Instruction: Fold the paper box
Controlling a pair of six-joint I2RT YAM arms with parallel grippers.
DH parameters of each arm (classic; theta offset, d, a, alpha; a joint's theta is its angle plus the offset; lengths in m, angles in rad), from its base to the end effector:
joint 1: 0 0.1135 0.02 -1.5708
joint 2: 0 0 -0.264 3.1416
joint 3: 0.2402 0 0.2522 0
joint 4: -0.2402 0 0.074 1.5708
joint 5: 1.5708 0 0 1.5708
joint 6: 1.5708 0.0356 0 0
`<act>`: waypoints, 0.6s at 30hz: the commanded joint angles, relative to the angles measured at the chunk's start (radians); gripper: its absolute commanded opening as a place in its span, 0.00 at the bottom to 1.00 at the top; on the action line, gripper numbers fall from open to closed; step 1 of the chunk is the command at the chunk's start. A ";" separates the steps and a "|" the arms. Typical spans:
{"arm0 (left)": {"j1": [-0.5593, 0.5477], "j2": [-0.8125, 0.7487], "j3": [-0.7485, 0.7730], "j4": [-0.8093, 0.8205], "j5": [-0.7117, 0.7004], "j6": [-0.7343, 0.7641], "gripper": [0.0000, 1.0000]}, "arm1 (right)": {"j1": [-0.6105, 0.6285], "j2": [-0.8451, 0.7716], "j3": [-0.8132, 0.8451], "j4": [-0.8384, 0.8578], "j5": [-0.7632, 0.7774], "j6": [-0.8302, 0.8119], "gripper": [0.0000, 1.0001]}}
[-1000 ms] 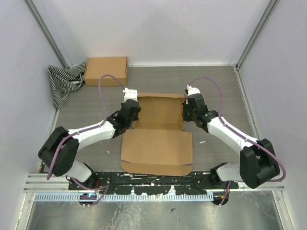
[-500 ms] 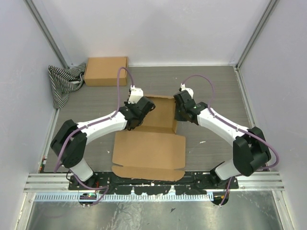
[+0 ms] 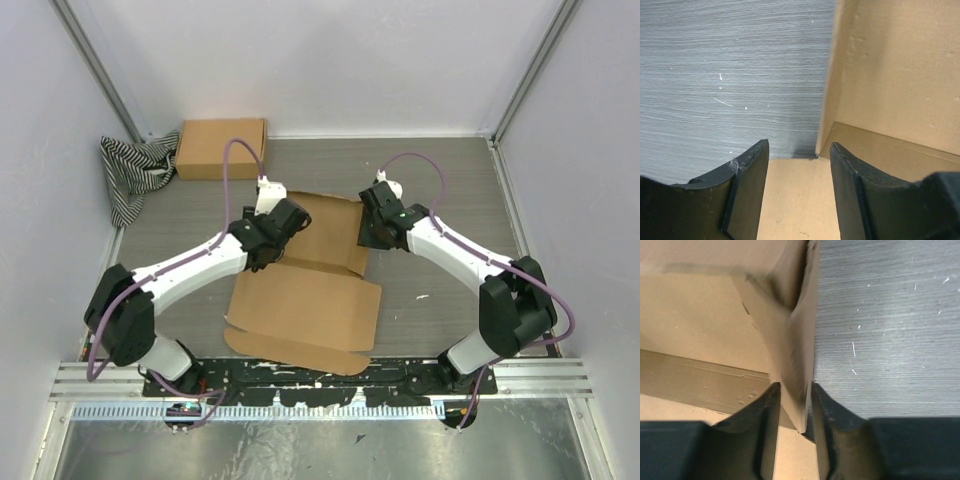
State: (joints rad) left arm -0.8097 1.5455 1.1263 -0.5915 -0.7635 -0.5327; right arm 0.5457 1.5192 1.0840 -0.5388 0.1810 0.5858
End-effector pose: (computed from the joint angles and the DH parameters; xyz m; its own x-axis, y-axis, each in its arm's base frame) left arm 0.2347 -0.2107 0.2480 -0.6403 0.1403 -0.7552 -0.0644 0.9699 0.2348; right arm 0.2726 0.1580 0.2381 -0.8236 0.1362 -0.5506 0.0375 0.9817 0.1866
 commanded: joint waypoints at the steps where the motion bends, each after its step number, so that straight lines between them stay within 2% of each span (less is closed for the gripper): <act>1: 0.028 -0.090 0.047 -0.087 0.015 -0.008 0.59 | -0.004 -0.015 0.088 -0.022 0.011 0.010 0.44; 4: 0.054 -0.152 0.051 -0.118 0.036 0.007 0.60 | -0.006 -0.020 0.125 -0.069 0.078 -0.011 0.58; 5: 0.064 -0.176 0.051 -0.124 0.046 0.016 0.60 | -0.011 -0.024 0.140 -0.084 0.097 -0.022 0.59; 12: 0.133 -0.375 0.031 -0.163 0.111 0.107 0.60 | -0.083 -0.008 0.304 -0.137 0.141 -0.164 0.61; 18: 0.143 -0.475 -0.028 -0.136 0.110 0.129 0.60 | -0.151 0.193 0.450 -0.174 0.077 -0.211 0.60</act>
State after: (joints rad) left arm -0.6735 1.1084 1.1366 -0.7315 -0.6701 -0.4423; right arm 0.4301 1.5898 1.4582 -0.6884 0.2832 0.4267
